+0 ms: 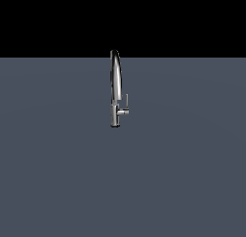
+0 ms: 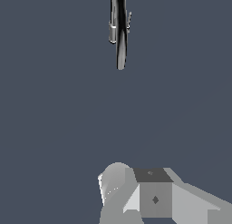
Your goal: Turn on the faucet by rotating a designated handle.
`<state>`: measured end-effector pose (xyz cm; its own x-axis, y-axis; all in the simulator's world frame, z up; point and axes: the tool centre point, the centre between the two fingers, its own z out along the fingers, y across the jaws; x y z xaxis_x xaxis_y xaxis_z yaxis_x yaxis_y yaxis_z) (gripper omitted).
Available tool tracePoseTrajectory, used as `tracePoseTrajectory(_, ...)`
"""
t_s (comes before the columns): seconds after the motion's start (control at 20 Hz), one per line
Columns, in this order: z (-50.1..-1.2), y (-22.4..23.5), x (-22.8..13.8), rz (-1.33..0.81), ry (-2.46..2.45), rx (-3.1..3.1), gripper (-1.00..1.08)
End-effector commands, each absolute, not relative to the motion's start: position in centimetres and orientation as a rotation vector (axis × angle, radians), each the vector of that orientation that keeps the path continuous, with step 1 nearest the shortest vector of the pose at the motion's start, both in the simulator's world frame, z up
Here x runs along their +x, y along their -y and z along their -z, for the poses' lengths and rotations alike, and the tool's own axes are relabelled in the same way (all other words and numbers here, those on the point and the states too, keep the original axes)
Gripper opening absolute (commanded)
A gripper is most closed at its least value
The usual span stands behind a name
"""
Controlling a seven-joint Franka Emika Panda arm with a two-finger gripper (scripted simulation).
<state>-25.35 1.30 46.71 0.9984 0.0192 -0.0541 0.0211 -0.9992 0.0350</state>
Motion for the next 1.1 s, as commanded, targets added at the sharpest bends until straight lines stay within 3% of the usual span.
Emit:
tracePoseTrajectory(0.0, -46.7, -1.3, -25.4, 0.084, -0.031, 3.105, -1.0)
tracePoseTrajectory(0.55, -46.5, -1.6, -23.7, 0.144, 0.023, 3.137, -1.0)
tracePoseTrajectory(1.05, -45.5, -2.1, -19.2, 0.314, 0.178, 3.214, -1.0)
